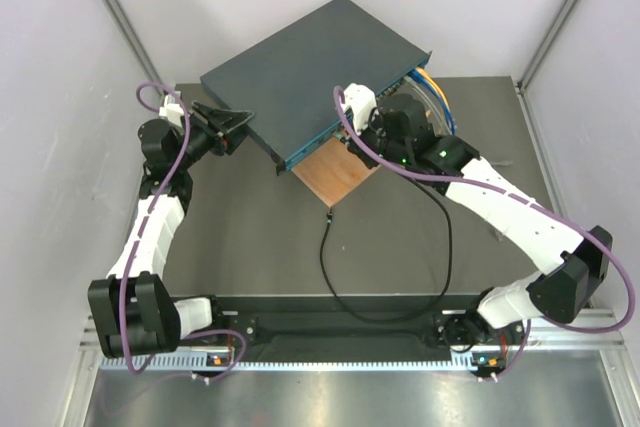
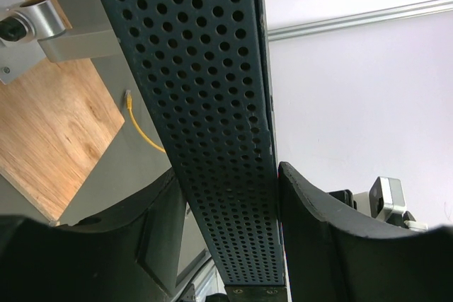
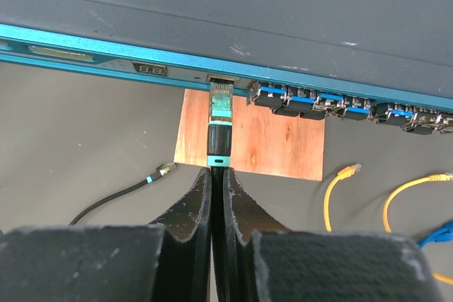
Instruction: Insert the plug into the switch port
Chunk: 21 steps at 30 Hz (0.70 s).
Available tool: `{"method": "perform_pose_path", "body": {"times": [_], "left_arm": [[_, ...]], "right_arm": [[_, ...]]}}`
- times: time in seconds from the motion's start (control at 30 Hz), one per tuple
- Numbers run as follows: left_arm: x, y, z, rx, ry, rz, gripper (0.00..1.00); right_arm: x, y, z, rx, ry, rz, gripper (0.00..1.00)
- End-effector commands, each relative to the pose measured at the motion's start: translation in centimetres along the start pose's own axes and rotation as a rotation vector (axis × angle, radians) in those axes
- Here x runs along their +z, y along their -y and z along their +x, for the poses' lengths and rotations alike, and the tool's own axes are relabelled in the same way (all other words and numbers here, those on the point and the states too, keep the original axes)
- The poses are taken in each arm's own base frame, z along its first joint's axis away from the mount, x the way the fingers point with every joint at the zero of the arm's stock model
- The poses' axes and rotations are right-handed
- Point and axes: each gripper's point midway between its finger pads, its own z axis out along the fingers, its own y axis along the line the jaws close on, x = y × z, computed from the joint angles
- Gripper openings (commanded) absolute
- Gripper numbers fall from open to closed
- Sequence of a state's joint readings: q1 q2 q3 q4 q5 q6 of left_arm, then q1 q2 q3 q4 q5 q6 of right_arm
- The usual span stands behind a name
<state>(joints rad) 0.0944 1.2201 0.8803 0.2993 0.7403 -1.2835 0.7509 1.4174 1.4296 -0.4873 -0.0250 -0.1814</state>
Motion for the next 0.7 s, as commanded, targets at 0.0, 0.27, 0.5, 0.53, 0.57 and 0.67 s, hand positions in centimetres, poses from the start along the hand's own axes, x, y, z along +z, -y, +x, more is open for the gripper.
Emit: {"method": "perform_pose_path", "body": {"times": [0.0, 0.27, 0.5, 0.53, 0.57, 0.67], "left_arm": [[1.1, -0.2, 1.4, 0.138, -0.021, 0.028, 0.0], [1.1, -0.2, 1.4, 0.141, -0.022, 0.029, 0.0], [1.2, -0.5, 1.4, 0.137, -0.025, 0.024, 0.0], [1.3, -0.5, 1.4, 0.136, -0.028, 0.025, 0.0], [1.3, -0.5, 1.4, 0.136, -0.027, 0.025, 0.0], [1.3, -0.5, 1.4, 0.137, -0.028, 0.025, 0.0]], "right_arm": [[-0.5, 0.4, -4.2, -0.008, 0.115, 0.027, 0.0], [-1.0, 1.3, -4.8, -0.014, 0.128, 0.062, 0.0], [-1.3, 0.5, -5.6, -0.013, 0.145, 0.007, 0.0], [-1.3, 0.3, -5.7, -0.009, 0.149, -0.008, 0.0], [-1.4, 0.1, -5.8, -0.007, 0.151, -0.017, 0.0], [-1.4, -0.1, -5.8, -0.004, 0.151, -0.026, 0.0]]}}
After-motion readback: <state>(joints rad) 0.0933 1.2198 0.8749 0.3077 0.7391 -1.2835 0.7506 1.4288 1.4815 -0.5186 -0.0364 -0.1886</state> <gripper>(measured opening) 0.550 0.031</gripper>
